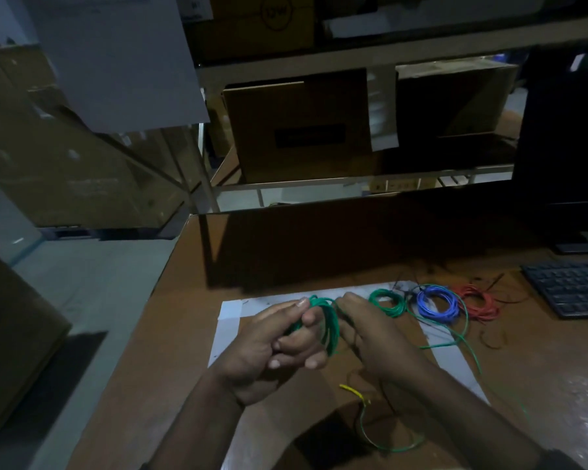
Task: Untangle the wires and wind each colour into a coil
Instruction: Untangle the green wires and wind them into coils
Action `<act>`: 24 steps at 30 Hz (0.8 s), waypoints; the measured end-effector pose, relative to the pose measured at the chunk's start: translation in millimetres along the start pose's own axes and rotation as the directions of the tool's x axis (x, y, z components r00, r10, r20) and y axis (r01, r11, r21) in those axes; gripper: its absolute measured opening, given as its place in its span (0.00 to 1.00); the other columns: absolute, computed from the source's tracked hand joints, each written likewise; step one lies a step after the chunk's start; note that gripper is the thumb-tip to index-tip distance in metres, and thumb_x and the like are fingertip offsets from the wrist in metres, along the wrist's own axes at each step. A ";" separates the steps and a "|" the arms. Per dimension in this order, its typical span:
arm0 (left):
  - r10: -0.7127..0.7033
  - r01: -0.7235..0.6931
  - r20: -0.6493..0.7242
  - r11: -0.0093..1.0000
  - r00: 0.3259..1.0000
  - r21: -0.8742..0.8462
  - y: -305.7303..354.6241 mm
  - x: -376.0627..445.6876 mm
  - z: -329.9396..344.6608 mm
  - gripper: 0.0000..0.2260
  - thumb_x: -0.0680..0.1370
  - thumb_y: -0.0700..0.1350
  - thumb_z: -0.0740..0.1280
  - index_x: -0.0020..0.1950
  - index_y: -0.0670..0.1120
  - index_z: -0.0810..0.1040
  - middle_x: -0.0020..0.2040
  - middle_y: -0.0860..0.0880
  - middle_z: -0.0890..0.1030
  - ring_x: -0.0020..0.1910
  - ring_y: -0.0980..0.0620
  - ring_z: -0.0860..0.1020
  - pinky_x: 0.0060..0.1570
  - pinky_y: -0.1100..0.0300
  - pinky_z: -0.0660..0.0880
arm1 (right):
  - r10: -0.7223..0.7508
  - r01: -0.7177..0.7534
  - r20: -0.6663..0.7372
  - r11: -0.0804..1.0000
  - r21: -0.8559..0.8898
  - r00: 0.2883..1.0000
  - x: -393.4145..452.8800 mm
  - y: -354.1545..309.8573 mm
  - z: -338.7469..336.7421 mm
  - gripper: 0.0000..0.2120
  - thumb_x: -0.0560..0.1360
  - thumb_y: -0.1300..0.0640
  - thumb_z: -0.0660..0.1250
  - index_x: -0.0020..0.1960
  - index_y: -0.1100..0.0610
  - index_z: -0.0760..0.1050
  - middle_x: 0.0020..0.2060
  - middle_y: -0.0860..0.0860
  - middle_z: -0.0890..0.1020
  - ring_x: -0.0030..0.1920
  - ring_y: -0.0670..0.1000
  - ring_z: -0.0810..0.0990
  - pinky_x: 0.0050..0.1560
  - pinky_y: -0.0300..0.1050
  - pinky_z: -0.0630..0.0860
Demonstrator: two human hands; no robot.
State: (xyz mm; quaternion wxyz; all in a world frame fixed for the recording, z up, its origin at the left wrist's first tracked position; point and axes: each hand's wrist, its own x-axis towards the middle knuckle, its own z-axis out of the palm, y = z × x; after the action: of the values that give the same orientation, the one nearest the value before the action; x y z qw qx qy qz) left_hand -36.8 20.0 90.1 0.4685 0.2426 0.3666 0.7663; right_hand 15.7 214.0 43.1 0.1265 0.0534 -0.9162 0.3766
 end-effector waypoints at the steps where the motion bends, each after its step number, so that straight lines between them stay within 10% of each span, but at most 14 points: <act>1: 0.007 -0.006 0.015 0.999 1.000 -0.053 1.0 0.5 2.4 0.14 0.88 0.46 0.54 0.47 0.43 0.73 0.26 0.55 0.62 0.21 0.58 0.60 0.39 0.60 0.72 | 0.002 -0.003 0.026 0.999 0.048 1.000 -3.1 3.3 5.9 0.07 0.80 0.54 0.64 0.45 0.45 0.69 0.43 0.46 0.73 0.44 0.46 0.74 0.43 0.50 0.74; 5: 0.117 -0.088 0.078 0.947 0.990 -0.309 8.6 1.7 8.9 0.16 0.89 0.47 0.49 0.50 0.43 0.71 0.27 0.54 0.64 0.22 0.55 0.63 0.41 0.60 0.74 | 0.088 -0.138 0.169 0.940 0.311 0.982 -14.1 2.2 14.3 0.09 0.80 0.55 0.68 0.60 0.52 0.76 0.55 0.53 0.78 0.54 0.52 0.80 0.51 0.50 0.80; 9: 0.273 -0.246 0.000 0.868 0.962 -0.431 23.8 3.9 8.9 0.21 0.89 0.47 0.42 0.51 0.43 0.72 0.31 0.50 0.75 0.29 0.53 0.76 0.53 0.57 0.77 | 0.226 -0.331 0.252 0.767 0.550 0.941 -18.8 -0.4 38.0 0.07 0.83 0.50 0.63 0.54 0.52 0.77 0.33 0.49 0.79 0.28 0.48 0.74 0.28 0.39 0.70; 13: 0.421 -0.507 -0.300 0.794 0.856 -0.335 34.7 9.6 14.6 0.18 0.87 0.45 0.53 0.48 0.42 0.81 0.51 0.44 0.87 0.55 0.47 0.86 0.62 0.50 0.80 | 0.162 -0.191 0.134 0.948 0.255 0.978 -31.2 -0.2 45.1 0.08 0.84 0.52 0.58 0.48 0.43 0.73 0.34 0.42 0.75 0.38 0.42 0.74 0.40 0.39 0.73; 17: 0.504 -0.627 -0.398 0.721 0.767 -0.296 46.5 18.2 9.1 0.12 0.86 0.44 0.56 0.50 0.44 0.76 0.64 0.39 0.82 0.69 0.41 0.78 0.72 0.47 0.71 | 0.005 0.016 0.302 0.998 -0.066 0.953 -40.4 -14.0 37.6 0.08 0.80 0.41 0.51 0.48 0.42 0.64 0.49 0.48 0.81 0.52 0.54 0.80 0.51 0.52 0.77; 24: 0.610 -0.332 -0.395 0.747 0.687 0.576 27.7 22.6 -29.7 0.13 0.88 0.47 0.50 0.49 0.47 0.71 0.60 0.38 0.84 0.69 0.47 0.78 0.75 0.49 0.61 | -0.117 0.116 0.033 0.993 0.029 0.993 -39.8 -49.8 2.7 0.24 0.81 0.32 0.49 0.48 0.50 0.72 0.39 0.46 0.80 0.42 0.49 0.79 0.43 0.54 0.75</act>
State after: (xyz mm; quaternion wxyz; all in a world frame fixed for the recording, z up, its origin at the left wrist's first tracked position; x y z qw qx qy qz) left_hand -83.0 22.2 94.3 0.0475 0.1987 0.5797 0.7888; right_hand 63.1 176.8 64.1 0.1315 0.1150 -0.9083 0.3801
